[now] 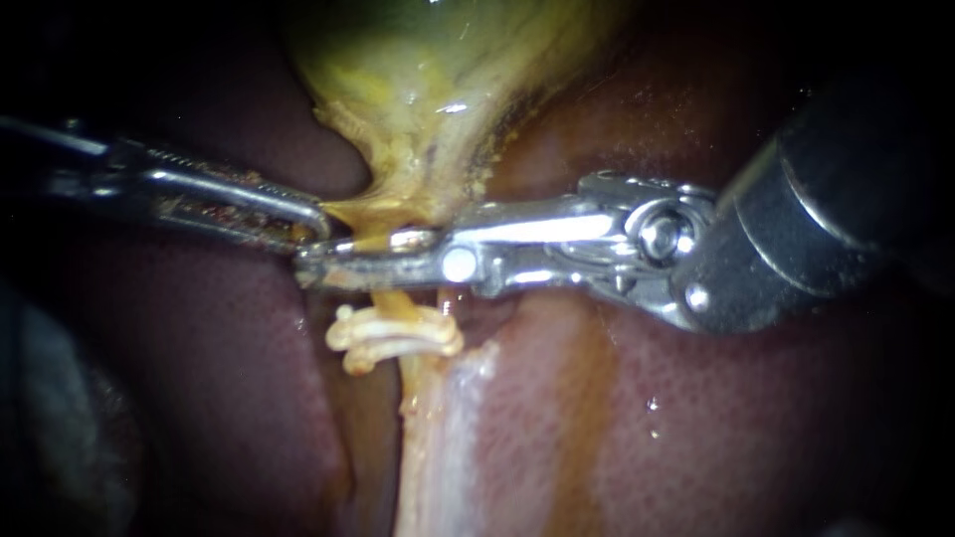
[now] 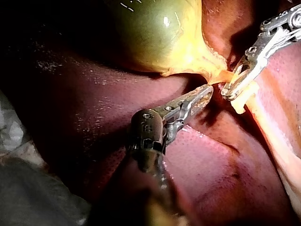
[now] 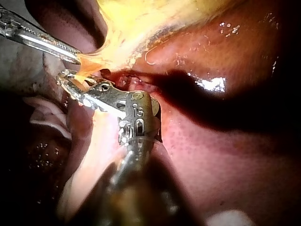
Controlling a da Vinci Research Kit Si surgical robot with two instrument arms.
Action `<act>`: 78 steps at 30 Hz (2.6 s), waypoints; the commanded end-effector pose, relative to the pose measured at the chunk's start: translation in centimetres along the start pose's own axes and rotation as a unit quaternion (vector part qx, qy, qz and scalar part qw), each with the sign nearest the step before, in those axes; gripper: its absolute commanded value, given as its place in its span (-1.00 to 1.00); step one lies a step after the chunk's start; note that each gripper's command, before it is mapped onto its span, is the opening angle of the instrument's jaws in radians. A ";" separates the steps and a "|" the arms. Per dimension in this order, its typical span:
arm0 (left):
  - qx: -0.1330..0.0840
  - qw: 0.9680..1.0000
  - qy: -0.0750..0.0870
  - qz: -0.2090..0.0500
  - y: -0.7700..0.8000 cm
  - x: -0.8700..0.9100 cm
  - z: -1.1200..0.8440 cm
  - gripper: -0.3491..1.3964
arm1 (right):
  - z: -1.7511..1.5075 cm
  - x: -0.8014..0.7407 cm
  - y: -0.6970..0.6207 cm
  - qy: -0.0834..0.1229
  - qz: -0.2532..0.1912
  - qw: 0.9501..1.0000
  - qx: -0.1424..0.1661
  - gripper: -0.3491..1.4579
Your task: Going back third clip left tube
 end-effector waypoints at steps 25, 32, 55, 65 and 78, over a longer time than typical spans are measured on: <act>0.000 1.000 0.000 0.000 -0.01 -0.02 0.00 -1.00 | 0.03 -0.56 0.77 -0.049 -0.181 0.981 -0.047 -0.06; 0.000 1.000 0.000 0.001 -0.01 -0.02 -0.01 -1.00 | -0.35 -0.70 0.59 -0.058 -0.300 0.952 -0.037 -0.06; 0.000 1.000 0.000 0.001 -0.01 -0.02 0.01 -1.00 | -1.53 -0.66 0.30 -0.074 -0.385 0.919 -0.048 -0.06; 0.007 1.000 0.003 0.003 -0.10 -0.07 0.31 -1.00 | -1.63 -0.69 0.29 -0.089 -0.387 0.917 -0.051 -0.06; 0.002 1.000 0.001 0.007 -0.23 -0.15 0.60 -1.00 | -1.64 -0.70 0.27 -0.089 -0.387 0.917 -0.050 -0.06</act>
